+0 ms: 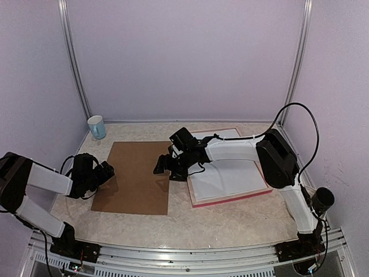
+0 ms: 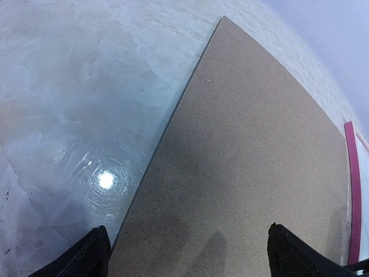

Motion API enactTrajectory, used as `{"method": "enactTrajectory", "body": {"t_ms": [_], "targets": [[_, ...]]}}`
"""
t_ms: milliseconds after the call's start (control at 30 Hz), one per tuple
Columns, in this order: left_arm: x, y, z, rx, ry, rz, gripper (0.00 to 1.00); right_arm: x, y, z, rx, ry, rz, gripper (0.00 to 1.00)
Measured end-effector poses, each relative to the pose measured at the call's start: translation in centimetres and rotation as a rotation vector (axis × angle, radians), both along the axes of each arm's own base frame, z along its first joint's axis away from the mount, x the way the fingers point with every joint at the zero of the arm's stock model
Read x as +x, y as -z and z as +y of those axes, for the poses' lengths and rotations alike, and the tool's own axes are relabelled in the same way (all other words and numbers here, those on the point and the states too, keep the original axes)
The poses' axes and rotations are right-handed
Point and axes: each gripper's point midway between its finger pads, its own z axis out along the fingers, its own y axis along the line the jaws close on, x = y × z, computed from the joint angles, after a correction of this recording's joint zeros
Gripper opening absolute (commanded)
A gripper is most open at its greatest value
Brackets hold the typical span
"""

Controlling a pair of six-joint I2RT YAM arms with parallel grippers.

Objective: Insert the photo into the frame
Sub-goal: Move the frame body to the center of the board, then move the backboard to the frame body.

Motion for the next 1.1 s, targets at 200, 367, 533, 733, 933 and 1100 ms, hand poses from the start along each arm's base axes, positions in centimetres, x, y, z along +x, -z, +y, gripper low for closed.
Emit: {"method": "enactTrajectory", "body": {"t_ms": [200,367,533,733,933,1100], "targets": [[0.0,0.0,-0.1,0.003,0.001,-0.004,0.93,0.1,0.0,-0.2,0.057,0.005,0.025,0.82],[0.1,0.1,-0.5,0.002,0.013,-0.011,0.92,0.1,-0.3,-0.7,0.118,-0.009,0.033,0.81],[0.0,0.1,-0.8,0.002,0.021,-0.011,0.92,0.2,-0.6,-0.9,0.141,-0.025,0.034,0.81],[-0.3,0.0,-1.4,-0.005,0.033,-0.003,0.92,-0.3,-1.0,-1.5,0.143,-0.037,0.028,0.81],[-1.2,-0.1,-2.1,-0.015,0.048,0.021,0.92,-0.7,-2.6,-2.1,0.157,-0.041,0.011,0.81],[-1.9,-0.2,-2.8,-0.027,0.063,0.032,0.92,-0.8,-4.0,-2.7,0.173,-0.037,-0.008,0.81]]}}
